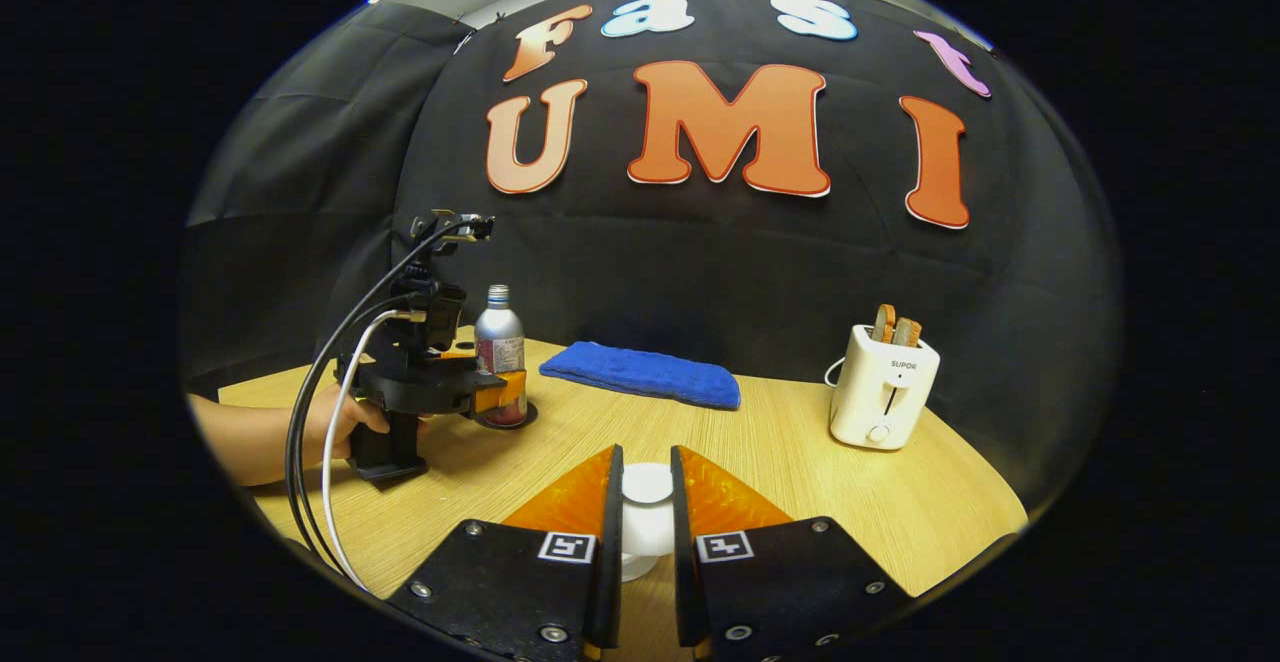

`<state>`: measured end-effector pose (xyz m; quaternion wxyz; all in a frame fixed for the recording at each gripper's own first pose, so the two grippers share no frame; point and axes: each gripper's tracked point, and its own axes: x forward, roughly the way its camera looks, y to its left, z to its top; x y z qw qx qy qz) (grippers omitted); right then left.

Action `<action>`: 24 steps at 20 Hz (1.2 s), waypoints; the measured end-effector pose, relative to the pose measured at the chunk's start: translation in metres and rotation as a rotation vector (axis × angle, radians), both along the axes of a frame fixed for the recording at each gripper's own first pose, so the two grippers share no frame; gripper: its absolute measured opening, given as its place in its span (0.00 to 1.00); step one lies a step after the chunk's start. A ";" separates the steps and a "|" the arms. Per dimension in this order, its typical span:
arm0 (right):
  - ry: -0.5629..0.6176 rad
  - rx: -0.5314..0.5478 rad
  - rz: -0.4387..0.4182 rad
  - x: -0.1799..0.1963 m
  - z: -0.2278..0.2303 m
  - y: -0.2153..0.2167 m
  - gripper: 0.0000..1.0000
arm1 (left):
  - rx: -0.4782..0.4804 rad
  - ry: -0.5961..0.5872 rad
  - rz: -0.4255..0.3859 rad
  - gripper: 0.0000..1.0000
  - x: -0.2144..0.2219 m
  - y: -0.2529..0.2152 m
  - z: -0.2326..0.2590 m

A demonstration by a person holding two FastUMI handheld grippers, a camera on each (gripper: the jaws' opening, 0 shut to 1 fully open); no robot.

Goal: Open the teacup lid with one hand, grasp the water bottle and pour water into the teacup with the other hand; after pouring, place the water bottle on the coaster and then close the teacup lid.

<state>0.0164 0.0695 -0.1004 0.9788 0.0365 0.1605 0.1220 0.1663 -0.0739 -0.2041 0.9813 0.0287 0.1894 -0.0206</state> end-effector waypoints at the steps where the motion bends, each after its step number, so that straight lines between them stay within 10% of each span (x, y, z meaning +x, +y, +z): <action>1: 0.001 0.000 0.002 -0.001 0.001 0.001 0.23 | -0.005 0.005 0.000 0.86 -0.002 0.000 -0.001; 24: 0.086 0.007 0.070 0.003 -0.045 0.043 0.23 | 0.013 -0.067 -0.066 0.90 -0.091 -0.006 0.042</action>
